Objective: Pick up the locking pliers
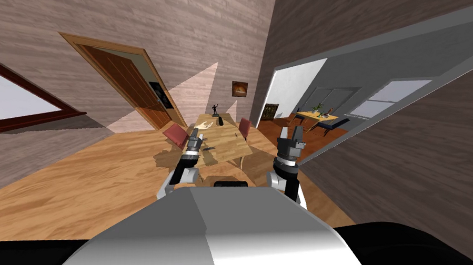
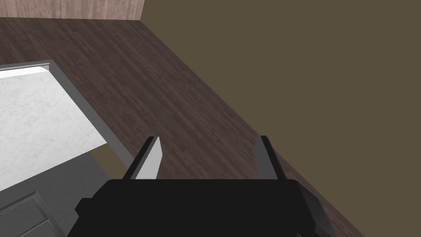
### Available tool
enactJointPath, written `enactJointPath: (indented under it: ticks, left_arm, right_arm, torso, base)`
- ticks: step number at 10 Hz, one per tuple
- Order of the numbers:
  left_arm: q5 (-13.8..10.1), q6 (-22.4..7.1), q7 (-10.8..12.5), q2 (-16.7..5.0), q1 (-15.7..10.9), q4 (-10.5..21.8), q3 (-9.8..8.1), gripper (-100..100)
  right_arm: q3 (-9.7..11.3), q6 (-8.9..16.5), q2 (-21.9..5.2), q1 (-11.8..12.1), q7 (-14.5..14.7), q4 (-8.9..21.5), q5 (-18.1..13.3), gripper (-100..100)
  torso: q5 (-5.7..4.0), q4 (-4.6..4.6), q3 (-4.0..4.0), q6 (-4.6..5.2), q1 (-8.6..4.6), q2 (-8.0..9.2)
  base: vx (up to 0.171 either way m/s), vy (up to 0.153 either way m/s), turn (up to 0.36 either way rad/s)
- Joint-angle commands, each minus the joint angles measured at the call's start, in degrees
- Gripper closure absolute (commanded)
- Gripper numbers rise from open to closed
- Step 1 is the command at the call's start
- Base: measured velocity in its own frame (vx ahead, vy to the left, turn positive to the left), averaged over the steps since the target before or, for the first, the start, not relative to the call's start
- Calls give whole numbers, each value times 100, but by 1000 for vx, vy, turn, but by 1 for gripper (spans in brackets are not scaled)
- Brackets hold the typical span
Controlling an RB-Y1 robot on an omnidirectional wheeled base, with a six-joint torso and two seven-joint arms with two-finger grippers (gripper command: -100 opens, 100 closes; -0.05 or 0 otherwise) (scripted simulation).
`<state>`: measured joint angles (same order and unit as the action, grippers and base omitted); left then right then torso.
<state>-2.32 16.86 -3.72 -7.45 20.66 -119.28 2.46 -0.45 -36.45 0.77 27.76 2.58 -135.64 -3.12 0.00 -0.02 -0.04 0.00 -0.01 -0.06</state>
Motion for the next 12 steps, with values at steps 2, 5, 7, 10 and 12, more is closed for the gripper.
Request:
enactJointPath:
  ticks: [2, 5, 7, 10, 12]
  left_arm:
    - [-71, -232, 70, -113, -342, 448, -67, -100]
    - [-98, -319, 94, -138, -505, 825, -94, -100]
    - [-155, -501, 145, -171, -847, 1227, -150, -100]
    - [-184, -596, 171, -179, -1028, 1666, -180, -100]
    - [-214, -693, 198, -183, -1214, 1967, -211, -100]
  right_arm:
    - [0, 0, 0, 0, 0, 0, 0, 0]
    - [0, 0, 0, 0, 0, 0, 0, 0]
    - [0, 0, 0, 0, 0, 0, 0, 0]
    - [0, 0, 0, 0, 0, 0, 0, 0]
    - [0, 0, 0, 0, 0, 0, 0, 0]
  torso:
    - [0, 0, 0, 0, -2, -1]
    - [0, 0, 0, 0, -1, 0]
    - [0, 0, 0, 0, -1, 1]
    - [-1, 0, 0, 0, -2, -1]
    - [-1, 0, 0, 0, 0, 1]
  base:
    - [13, -13, 37]
    - [9, -6, 17]
    - [10, -7, 36]
    - [10, -9, 16]
    - [8, -6, 23]
